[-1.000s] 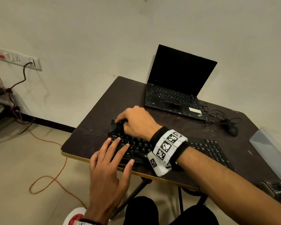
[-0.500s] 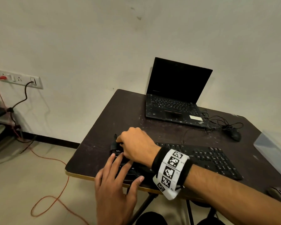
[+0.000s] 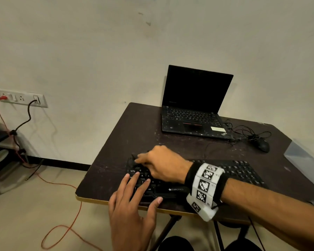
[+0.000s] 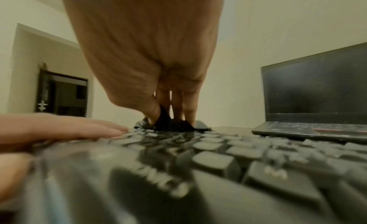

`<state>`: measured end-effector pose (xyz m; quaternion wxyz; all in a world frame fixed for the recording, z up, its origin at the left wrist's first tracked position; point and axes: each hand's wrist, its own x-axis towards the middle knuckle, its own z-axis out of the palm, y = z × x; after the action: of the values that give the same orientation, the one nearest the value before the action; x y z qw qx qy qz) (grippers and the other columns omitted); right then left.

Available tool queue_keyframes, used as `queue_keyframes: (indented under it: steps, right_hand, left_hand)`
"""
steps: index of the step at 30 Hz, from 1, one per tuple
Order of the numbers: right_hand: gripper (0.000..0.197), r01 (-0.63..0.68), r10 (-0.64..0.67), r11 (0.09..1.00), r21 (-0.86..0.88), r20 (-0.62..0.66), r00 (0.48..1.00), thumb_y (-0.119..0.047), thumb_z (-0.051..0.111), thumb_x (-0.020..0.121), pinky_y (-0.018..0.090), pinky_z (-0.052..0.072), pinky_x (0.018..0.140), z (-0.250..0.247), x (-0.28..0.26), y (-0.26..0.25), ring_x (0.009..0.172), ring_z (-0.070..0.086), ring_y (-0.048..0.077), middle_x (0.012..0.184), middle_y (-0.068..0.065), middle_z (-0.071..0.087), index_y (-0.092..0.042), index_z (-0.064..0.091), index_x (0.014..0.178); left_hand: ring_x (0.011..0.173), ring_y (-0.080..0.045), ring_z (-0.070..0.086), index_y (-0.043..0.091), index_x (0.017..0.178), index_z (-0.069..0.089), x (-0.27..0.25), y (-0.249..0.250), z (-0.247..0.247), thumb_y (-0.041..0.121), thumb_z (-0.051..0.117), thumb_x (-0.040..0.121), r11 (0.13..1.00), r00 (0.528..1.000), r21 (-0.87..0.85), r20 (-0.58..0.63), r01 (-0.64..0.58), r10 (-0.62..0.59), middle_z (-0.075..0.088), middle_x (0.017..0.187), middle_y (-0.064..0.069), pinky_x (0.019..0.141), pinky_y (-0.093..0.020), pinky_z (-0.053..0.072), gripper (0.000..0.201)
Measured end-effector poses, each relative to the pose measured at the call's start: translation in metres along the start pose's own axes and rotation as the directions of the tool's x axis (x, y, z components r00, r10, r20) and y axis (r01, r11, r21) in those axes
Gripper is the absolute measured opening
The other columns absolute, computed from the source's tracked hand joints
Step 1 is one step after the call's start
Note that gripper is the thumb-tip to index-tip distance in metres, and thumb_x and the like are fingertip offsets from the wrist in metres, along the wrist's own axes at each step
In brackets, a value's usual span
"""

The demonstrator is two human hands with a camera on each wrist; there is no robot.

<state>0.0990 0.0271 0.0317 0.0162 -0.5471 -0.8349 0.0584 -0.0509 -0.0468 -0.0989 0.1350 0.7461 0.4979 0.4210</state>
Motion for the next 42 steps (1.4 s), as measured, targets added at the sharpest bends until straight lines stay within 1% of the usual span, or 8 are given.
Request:
queue_keyframes:
  steps: [11,19,23,27,31,34,39,42]
  right_hand:
    - [0.046,0.156,-0.162,0.984,0.087,0.057,0.985,-0.017,0.051,0.111,0.046,0.042,0.123,0.010,-0.003,0.026,0.149,0.051,0.024,0.164,0.000,0.049,-0.022,0.054,0.156]
    - [0.065,0.149,-0.160,0.987,0.062,0.251,0.955,-0.050,0.033,0.115,0.049,0.014,0.135,0.003,-0.006,0.011,0.166,0.009,0.027,0.179,-0.004,0.012,-0.021,0.019,0.171]
    - [0.065,0.135,-0.135,0.991,0.016,0.213,0.968,-0.057,0.032,0.113,0.046,0.033,0.128,-0.001,0.001,0.007,0.154,0.041,0.028,0.173,0.002,0.035,-0.017,0.041,0.164]
    - [0.032,0.172,-0.172,0.985,0.012,-0.032,0.985,-0.033,0.050,0.110,0.047,0.058,0.096,-0.002,0.008,0.012,0.107,0.073,0.023,0.119,-0.002,0.077,-0.018,0.074,0.124]
    - [0.051,0.043,-0.043,0.999,-0.006,-0.004,0.999,-0.013,0.072,0.094,0.038,0.058,0.104,-0.020,0.027,0.011,0.115,0.073,0.020,0.120,-0.004,0.079,-0.022,0.066,0.143]
    - [0.044,0.034,-0.034,0.999,-0.013,0.010,0.999,-0.012,0.078,0.087,0.038,0.062,0.095,-0.024,0.037,0.008,0.104,0.075,0.017,0.108,-0.005,0.080,-0.021,0.075,0.130]
    - [0.028,-0.039,0.039,0.997,0.069,0.011,0.999,-0.026,0.082,0.089,0.031,0.059,0.095,-0.024,0.033,0.017,0.094,0.072,0.010,0.099,-0.008,0.079,-0.022,0.080,0.117]
    - [0.027,-0.054,0.052,0.995,0.087,0.028,0.998,-0.030,0.073,0.099,0.028,0.051,0.091,-0.014,0.026,0.022,0.097,0.058,0.009,0.107,-0.007,0.060,-0.023,0.075,0.124]
  left_hand:
    - [0.154,-0.003,0.025,0.043,0.132,0.066,0.001,-0.003,0.000,0.072,0.052,0.088,1.000,1.000,-0.004,-0.002,-0.001,0.001,0.047,0.157,0.017,0.109,-0.040,0.026,0.055]
    - [0.153,-0.003,0.025,0.037,0.126,0.069,0.001,-0.004,0.001,0.072,0.053,0.088,1.000,1.000,-0.014,0.000,0.013,-0.013,0.053,0.153,0.010,0.109,-0.039,0.026,0.054]
    - [0.153,-0.007,0.029,0.037,0.129,0.068,0.000,-0.005,0.001,0.071,0.053,0.089,1.000,1.000,-0.010,-0.001,0.011,-0.011,0.053,0.154,0.008,0.110,-0.038,0.026,0.055]
    - [0.154,-0.004,0.025,0.041,0.132,0.066,0.002,-0.002,0.000,0.071,0.053,0.089,1.000,1.000,-0.029,-0.001,0.007,-0.007,0.048,0.157,0.016,0.110,-0.037,0.023,0.054]
    - [0.154,-0.005,0.027,0.043,0.131,0.066,0.001,-0.001,-0.003,0.070,0.054,0.088,0.999,1.000,-0.039,0.007,-0.005,0.005,0.046,0.157,0.020,0.110,-0.030,0.018,0.053]
    - [0.154,-0.006,0.027,0.044,0.131,0.066,0.002,-0.001,-0.003,0.072,0.054,0.087,0.999,1.000,-0.034,0.016,0.001,0.000,0.046,0.157,0.020,0.109,-0.027,0.017,0.054]
    - [0.154,-0.008,0.030,0.045,0.130,0.066,0.001,-0.001,-0.002,0.070,0.056,0.086,0.999,1.000,-0.043,-0.013,-0.005,0.004,0.047,0.156,0.020,0.111,-0.028,0.019,0.051]
    - [0.154,-0.007,0.029,0.045,0.131,0.065,0.001,0.000,-0.002,0.069,0.056,0.086,0.999,1.000,-0.044,-0.015,-0.003,0.002,0.047,0.157,0.020,0.111,-0.029,0.019,0.051]
